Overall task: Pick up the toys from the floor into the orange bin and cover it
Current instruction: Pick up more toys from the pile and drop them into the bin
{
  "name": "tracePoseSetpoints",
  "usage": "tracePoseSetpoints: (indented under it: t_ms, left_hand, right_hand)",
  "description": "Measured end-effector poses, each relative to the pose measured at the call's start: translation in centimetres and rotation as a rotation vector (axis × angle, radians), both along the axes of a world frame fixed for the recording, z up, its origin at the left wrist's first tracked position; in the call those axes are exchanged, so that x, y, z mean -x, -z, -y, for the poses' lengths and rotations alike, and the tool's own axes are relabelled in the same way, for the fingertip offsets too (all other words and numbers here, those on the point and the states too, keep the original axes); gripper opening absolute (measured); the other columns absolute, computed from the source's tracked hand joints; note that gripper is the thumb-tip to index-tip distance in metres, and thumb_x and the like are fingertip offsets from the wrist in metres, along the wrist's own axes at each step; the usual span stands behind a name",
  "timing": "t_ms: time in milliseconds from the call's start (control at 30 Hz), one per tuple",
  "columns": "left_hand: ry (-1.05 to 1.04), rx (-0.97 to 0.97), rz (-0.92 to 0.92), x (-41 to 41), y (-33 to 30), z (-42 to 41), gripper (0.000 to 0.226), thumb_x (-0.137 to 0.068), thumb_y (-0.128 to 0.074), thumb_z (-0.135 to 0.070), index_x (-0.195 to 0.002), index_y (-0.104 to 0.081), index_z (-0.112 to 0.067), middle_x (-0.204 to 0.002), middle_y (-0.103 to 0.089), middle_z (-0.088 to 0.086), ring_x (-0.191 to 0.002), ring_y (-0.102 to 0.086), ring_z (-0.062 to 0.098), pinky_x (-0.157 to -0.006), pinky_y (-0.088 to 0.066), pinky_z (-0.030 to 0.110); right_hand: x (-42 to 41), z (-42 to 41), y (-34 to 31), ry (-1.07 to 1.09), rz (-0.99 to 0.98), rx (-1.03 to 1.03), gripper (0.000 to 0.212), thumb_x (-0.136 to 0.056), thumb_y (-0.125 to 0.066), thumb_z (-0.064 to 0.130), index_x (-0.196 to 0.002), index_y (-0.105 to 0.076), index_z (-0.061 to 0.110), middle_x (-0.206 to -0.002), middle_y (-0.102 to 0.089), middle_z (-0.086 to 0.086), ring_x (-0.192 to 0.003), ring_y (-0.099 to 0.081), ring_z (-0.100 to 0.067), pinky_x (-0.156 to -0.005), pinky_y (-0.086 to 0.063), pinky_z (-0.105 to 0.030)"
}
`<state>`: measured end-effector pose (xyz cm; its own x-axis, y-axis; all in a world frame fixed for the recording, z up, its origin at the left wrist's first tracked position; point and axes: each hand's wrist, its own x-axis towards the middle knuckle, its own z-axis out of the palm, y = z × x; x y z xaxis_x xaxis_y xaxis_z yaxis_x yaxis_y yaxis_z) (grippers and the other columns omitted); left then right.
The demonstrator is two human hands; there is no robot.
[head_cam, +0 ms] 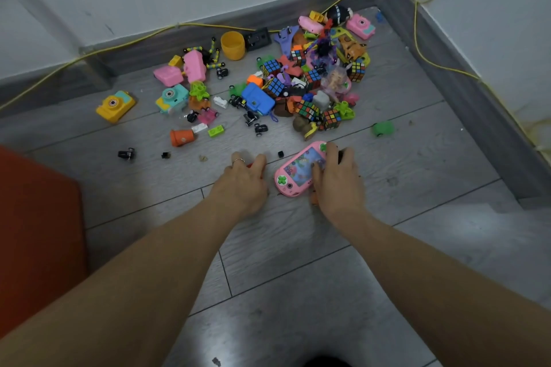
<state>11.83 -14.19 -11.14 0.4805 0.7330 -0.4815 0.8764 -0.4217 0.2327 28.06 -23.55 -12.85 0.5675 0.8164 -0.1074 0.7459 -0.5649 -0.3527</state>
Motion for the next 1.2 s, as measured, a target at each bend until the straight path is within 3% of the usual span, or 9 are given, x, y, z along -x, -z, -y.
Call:
tracePoseSetpoints:
  t_ms: [267, 400, 533, 633, 700, 833, 967, 1067, 1200]
  left_hand:
    - [0.119, -0.038, -0.028, 1.1, 0.3, 1.1, 0.069, -0.082, -0.058, -0.048, -0.137, -0.023, -0.026, -0.138, -0.019, 0.017, -0.115, -0.043, 0.035, -0.088, -0.050, 0.044]
    - [0.076, -0.113, -0.021, 0.7, 0.4, 2.3, 0.052, -0.094, -0.048, -0.038, -0.136, -0.026, -0.017, -0.142, -0.019, 0.021, -0.113, -0.044, 0.037, -0.085, -0.045, 0.041]
    - [0.053, -0.042, -0.008, 1.0, 0.1, 2.5, 0.054, -0.090, -0.055, -0.032, -0.134, -0.029, -0.015, -0.141, -0.020, 0.019, -0.115, -0.043, 0.036, -0.087, -0.046, 0.041]
    - [-0.038, 0.065, 0.081, 1.5, -1.0, 2.5, 0.050, -0.083, -0.057, -0.021, -0.127, -0.035, -0.013, -0.135, -0.031, 0.016, -0.113, -0.047, 0.033, -0.087, -0.048, 0.041]
    - [-0.096, 0.061, 0.143, 2.0, -1.8, 2.5, 0.040, -0.082, -0.054, -0.018, -0.120, -0.041, -0.013, -0.126, -0.039, 0.013, -0.106, -0.050, 0.031, -0.085, -0.049, 0.042]
    - [-0.081, 0.021, 0.047, 3.7, -2.5, 2.3, 0.038, -0.086, -0.053, -0.036, -0.117, -0.044, -0.015, -0.119, -0.050, 0.010, -0.105, -0.053, 0.029, -0.085, -0.049, 0.042]
    - [0.047, -0.017, -0.069, 5.5, -1.5, 2.8, 0.041, -0.088, -0.050, -0.046, -0.119, -0.040, -0.020, -0.117, -0.056, 0.006, -0.101, -0.056, 0.025, -0.080, -0.050, 0.038]
    - [0.145, -0.100, -0.081, 5.9, -0.7, 3.5, 0.048, -0.096, -0.043, -0.040, -0.135, -0.034, -0.015, -0.126, -0.054, 0.008, -0.106, -0.057, 0.027, -0.080, -0.049, 0.039]
    - [0.224, -0.163, -0.142, 5.5, -0.3, 4.0, 0.046, -0.099, -0.041, -0.023, -0.142, -0.031, -0.012, -0.135, -0.048, 0.009, -0.113, -0.053, 0.028, -0.080, -0.047, 0.041]
  right_hand:
    - [-0.2, 1.4, 0.0, 0.022, -0.064, 0.004, 0.023, -0.098, -0.051, 0.017, -0.117, -0.044, 0.005, -0.115, -0.043, -0.013, -0.076, -0.050, -0.026, -0.058, -0.037, -0.034]
    - [-0.4, 1.9, -0.2, 0.166, -0.194, -0.111, 0.013, -0.098, -0.051, 0.020, -0.103, -0.047, 0.009, -0.100, -0.048, -0.005, -0.070, -0.046, -0.017, -0.058, -0.036, -0.029]
    - [-0.9, 2.0, -1.4, 0.466, -0.506, -0.224, 0.012, -0.095, -0.056, 0.022, -0.094, -0.051, 0.011, -0.083, -0.057, -0.004, -0.065, -0.054, -0.015, -0.045, -0.039, -0.016]
    - [-1.3, 1.9, -1.9, 0.674, -0.695, -0.277, 0.012, -0.089, -0.056, 0.024, -0.085, -0.050, 0.015, -0.090, -0.064, -0.014, -0.070, -0.058, -0.025, -0.060, -0.050, -0.035]
    - [-1.3, 2.1, -2.3, 0.683, -0.737, -0.240, 0.012, -0.089, -0.054, 0.024, -0.086, -0.050, 0.013, -0.088, -0.062, -0.013, -0.067, -0.053, -0.022, -0.058, -0.045, -0.033]
    - [0.0, 2.8, -2.1, 0.370, -0.512, -0.105, 0.013, -0.098, -0.052, 0.021, -0.099, -0.047, 0.009, -0.079, -0.051, -0.001, -0.065, -0.050, -0.015, -0.050, -0.034, -0.026]
    - [1.6, 3.3, -0.9, 0.020, -0.152, 0.071, 0.028, -0.102, -0.044, 0.023, -0.126, -0.041, 0.010, -0.108, -0.048, -0.010, -0.078, -0.052, -0.023, -0.062, -0.044, -0.034]
    - [2.5, 4.0, -0.1, -0.085, -0.057, 0.157, 0.031, -0.104, -0.037, 0.028, -0.130, -0.040, 0.011, -0.124, -0.037, -0.017, -0.069, -0.048, -0.021, -0.061, -0.042, -0.033]
    - [2.9, 4.5, 0.2, -0.096, -0.076, 0.101, 0.032, -0.103, -0.042, 0.030, -0.128, -0.041, 0.011, -0.127, -0.033, -0.019, -0.071, -0.050, -0.024, -0.063, -0.041, -0.032]
